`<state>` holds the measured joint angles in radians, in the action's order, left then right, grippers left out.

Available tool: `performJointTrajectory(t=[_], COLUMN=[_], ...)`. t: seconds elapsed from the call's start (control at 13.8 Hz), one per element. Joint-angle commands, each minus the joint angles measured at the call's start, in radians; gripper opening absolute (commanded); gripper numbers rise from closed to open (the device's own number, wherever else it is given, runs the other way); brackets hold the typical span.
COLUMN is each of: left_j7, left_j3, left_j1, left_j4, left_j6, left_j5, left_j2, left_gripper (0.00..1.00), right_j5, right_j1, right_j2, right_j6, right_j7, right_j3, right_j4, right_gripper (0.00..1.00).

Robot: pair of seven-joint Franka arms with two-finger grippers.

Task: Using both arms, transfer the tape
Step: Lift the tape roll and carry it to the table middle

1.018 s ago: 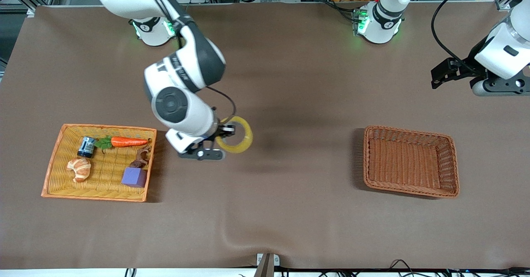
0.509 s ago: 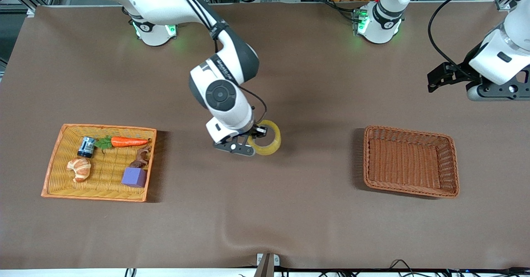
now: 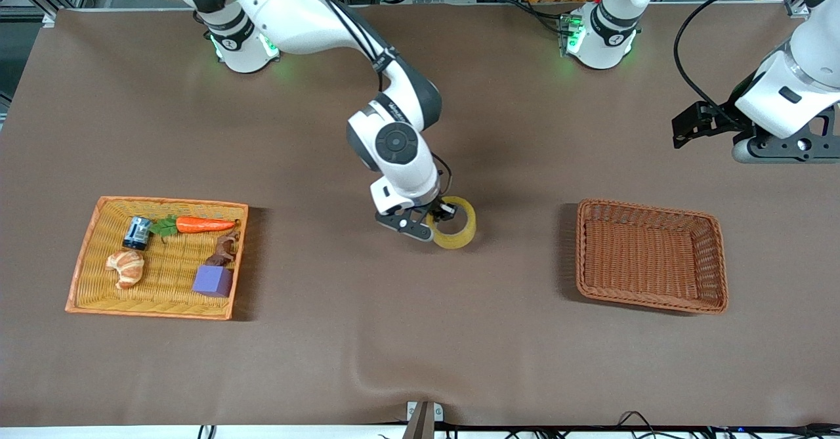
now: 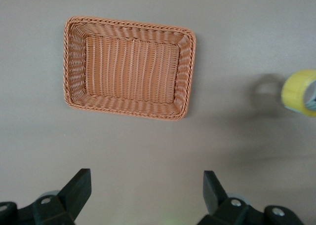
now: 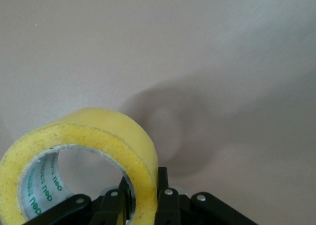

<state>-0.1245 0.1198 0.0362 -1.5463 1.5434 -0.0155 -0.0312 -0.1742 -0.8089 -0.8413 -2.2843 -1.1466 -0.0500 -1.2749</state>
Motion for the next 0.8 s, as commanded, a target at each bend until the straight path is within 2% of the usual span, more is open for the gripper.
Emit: performJointTrajectory(t=[0.0,0.07,0.15,0.22,0.29,0.73], left_j7=[-0.01,-0.012,-0.012,-0.013,-0.014,-0.014], left_j3=[0.0,0.0,0.0,0.0,0.0,0.0], left_j1=[0.001,0.001,0.001,0.001,0.001,0.001], left_j4=[0.006,0.006,0.006,0.006,0.006,0.006], left_j6=[0.004,0.004,0.004,0.004,0.004,0.004], left_j5=[0.017,0.017,0.019,0.017,0.017,0.017], left_j2=[0.001,0.001,0.001,0.001,0.001,0.001], left_gripper=[1.0,1.0,1.0,1.0,1.0,1.0], right_j5=[0.034,0.057,0.077,0.082,0.082,0.101], right_j1=[-0.045,-0.052,-0.055,-0.058,-0.058,-0.053], right_j2=[-0.039,-0.051,-0.056,-0.059,-0.059,-0.015], right_j6=[-0.055,-0.061,-0.079,-0.086,-0.084,-0.07], right_j7=[-0.122,-0.152,-0.178,-0.191,-0.191,-0.191], right_j3=[-0.018,-0.021,-0.019,-0.019,-0.019,-0.03], right_j4=[0.017,0.019,0.019,0.019,0.019,0.023], right_gripper=[0.12,0.14,0.23,0.53,0.99,1.0])
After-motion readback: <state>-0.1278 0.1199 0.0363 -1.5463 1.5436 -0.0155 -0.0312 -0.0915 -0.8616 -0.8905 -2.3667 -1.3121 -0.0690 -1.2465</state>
